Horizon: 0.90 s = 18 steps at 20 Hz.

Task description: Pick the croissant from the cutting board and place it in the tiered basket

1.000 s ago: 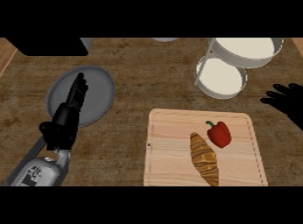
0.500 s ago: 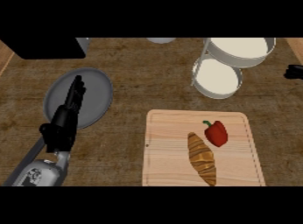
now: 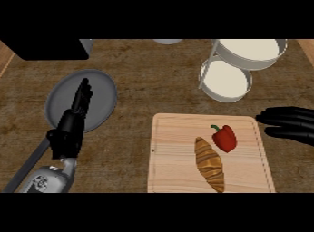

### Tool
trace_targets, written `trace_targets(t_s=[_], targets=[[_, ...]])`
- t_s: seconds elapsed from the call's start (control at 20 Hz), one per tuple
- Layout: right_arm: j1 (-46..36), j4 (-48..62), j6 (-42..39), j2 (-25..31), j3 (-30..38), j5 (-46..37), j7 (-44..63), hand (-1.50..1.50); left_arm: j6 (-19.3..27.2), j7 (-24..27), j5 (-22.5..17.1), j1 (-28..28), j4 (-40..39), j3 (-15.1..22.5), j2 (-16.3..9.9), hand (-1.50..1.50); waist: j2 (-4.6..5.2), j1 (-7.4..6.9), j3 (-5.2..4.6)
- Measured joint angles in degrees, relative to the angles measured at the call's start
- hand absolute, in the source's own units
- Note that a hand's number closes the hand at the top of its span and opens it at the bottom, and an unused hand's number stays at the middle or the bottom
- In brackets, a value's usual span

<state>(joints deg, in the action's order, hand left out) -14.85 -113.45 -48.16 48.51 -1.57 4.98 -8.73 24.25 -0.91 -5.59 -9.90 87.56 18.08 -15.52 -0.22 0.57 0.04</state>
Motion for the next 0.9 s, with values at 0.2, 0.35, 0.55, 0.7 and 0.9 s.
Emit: trace_targets(t_s=[0.2, 0.35, 0.55, 0.7, 0.9], targets=[[1.7, -3.9, -1.0, -2.7, -0.6, -3.9, 2.2, -1.5, -1.7, 0.7, 0.7, -0.3, -1.1, -1.6, 0.7, 0.0, 0.11, -0.3, -0.04], [3.7, -6.5, -1.8, -4.5, -1.5, -8.0, 2.2, -1.5, -1.7, 0.4, 1.8, -0.1, -0.7, -1.8, 1.8, 0.0, 0.14, -0.4, -0.03], [5.0, -8.3, -4.2, -5.1, -2.3, -11.7, 3.5, -1.5, -2.3, 0.2, 2.8, 0.1, -0.7, -2.4, 2.6, 0.0, 0.17, -0.48, -0.05], [5.1, -8.6, -5.3, -5.6, -3.2, -14.7, 4.6, -1.5, -2.3, -0.5, 4.0, -0.1, -0.2, -2.4, 3.6, 0.0, 0.18, -0.55, -0.04], [7.1, -8.9, -5.3, -6.5, -3.5, -20.4, 3.2, -1.5, -3.2, -0.5, 4.9, 0.7, 0.3, -3.1, 4.3, 0.0, 0.2, -0.55, -0.03]])
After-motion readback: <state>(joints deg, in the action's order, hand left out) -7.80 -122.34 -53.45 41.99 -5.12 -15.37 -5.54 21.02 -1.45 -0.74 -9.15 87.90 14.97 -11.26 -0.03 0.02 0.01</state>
